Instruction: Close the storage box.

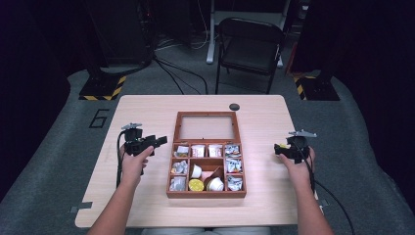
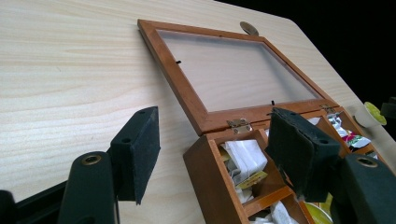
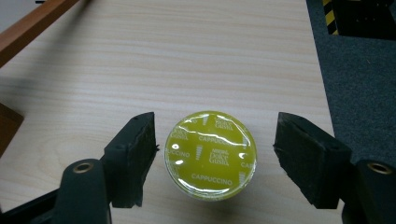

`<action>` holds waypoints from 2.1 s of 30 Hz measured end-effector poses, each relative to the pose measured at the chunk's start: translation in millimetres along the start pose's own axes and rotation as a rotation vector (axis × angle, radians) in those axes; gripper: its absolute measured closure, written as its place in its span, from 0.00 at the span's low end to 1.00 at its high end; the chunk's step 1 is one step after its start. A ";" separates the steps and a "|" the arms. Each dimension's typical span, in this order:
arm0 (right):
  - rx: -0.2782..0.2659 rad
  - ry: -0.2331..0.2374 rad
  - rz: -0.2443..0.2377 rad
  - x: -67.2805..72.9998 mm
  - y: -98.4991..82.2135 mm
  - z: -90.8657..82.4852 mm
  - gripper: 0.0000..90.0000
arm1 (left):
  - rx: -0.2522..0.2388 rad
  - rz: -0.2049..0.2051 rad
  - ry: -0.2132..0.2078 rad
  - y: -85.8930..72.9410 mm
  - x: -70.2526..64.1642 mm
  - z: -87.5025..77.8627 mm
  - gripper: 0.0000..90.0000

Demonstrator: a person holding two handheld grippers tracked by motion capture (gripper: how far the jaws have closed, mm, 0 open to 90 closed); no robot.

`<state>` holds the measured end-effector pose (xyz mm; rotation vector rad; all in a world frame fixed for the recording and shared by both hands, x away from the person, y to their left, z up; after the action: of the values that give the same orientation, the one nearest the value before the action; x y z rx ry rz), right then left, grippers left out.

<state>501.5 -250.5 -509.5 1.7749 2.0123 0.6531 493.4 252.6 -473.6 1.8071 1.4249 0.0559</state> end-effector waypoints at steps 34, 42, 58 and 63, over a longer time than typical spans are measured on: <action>-0.051 0.121 -0.167 63.9 14.2 -39.1 0.36 | 0.009 0.012 -0.001 5.5 -7.7 5.2 0.39; -0.047 0.207 -0.187 83.7 21.8 -43.9 0.36 | 0.036 0.043 0.007 9.4 -14.7 12.0 0.39; 0.011 0.277 -0.253 114.8 38.9 -28.1 0.36 | 0.093 0.060 -0.008 17.1 -24.6 37.2 0.41; 0.009 0.295 -0.238 120.6 45.8 -27.4 0.35 | 0.083 0.089 0.008 21.0 -27.8 42.4 0.40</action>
<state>507.5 -129.2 -458.1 1.4793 2.3764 0.8696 520.9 205.3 -477.2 1.9396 1.3699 0.0506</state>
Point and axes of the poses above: each handheld gripper's, and its own axes: z roughly forward along the jaws, y roughly out of its top, x roughly to its left, the point moved 5 cm from there along z, roughly forward along the jaws, and after that the axes turned 13 degrees about x, right-handed, at the moved point
